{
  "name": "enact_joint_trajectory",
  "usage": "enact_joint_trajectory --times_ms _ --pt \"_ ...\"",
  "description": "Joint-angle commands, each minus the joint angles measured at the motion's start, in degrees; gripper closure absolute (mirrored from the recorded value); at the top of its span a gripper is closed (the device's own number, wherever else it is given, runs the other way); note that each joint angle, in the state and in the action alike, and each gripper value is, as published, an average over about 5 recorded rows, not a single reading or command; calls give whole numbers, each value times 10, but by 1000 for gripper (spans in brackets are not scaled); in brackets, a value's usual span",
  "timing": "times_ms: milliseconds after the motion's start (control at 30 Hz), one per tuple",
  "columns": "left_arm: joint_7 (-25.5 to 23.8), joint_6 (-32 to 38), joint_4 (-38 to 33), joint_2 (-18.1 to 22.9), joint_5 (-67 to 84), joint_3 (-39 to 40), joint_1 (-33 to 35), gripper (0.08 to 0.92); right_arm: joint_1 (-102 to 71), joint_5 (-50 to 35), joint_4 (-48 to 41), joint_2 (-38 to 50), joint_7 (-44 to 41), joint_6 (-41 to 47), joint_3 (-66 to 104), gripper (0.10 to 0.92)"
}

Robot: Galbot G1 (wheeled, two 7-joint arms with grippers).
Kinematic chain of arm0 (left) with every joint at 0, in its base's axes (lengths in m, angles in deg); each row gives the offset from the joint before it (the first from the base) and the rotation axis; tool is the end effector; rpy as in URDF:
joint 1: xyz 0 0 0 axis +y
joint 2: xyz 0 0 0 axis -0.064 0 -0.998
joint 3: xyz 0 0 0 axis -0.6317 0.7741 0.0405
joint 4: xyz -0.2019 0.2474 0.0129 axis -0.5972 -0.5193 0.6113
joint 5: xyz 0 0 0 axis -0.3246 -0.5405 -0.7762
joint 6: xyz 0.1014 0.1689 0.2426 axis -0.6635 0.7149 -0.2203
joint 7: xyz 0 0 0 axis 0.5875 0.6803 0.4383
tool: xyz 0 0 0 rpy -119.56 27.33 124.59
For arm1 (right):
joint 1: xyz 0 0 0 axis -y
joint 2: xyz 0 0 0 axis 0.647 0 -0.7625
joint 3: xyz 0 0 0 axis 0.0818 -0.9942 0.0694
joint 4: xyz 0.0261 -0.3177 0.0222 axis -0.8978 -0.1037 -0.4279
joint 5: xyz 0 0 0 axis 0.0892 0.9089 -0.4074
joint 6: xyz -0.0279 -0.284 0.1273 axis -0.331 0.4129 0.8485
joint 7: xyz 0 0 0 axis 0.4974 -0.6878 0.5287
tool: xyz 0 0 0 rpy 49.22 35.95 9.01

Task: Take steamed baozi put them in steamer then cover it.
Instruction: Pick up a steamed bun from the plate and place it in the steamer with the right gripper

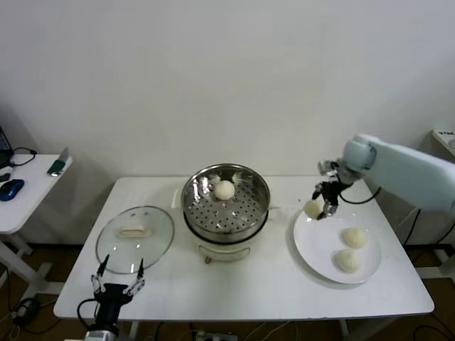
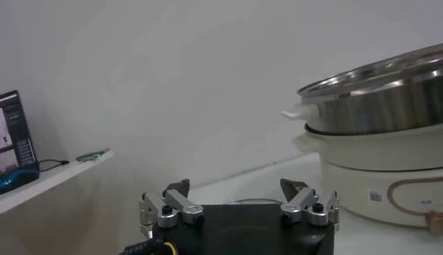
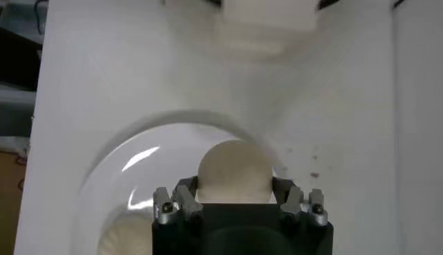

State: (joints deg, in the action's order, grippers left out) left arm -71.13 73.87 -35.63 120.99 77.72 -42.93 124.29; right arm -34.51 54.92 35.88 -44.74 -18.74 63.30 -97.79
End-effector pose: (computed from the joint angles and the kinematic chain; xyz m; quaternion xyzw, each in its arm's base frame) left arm 0.1057 0.0699 -0.3327 0.0252 -0.9870 -0.1506 0.0508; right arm 0.5379 -0.1146 -0.0477 0.5132 -0.5807 0.4924 0.3961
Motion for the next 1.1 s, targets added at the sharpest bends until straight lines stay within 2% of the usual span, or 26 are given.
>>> enact_joint_trajectory --times_ms 33,233,567,800,1100 --pt "-1 -1 -10 -1 0 7 1 177 168 -168 6 -87 4 24 -89 321" --pt "-1 -1 -20 -2 0 11 5 177 131 -206 8 -190 36 57 -56 315" --pt "0 6 -30 2 -2 11 21 177 49 -211 -60 -333 60 69 -42 313" --pt "2 12 -29 7 1 8 29 177 7 -201 -88 -379 60 67 -57 313" --pt "2 8 -28 5 3 4 19 177 -35 -176 -115 -394 58 59 -65 313"
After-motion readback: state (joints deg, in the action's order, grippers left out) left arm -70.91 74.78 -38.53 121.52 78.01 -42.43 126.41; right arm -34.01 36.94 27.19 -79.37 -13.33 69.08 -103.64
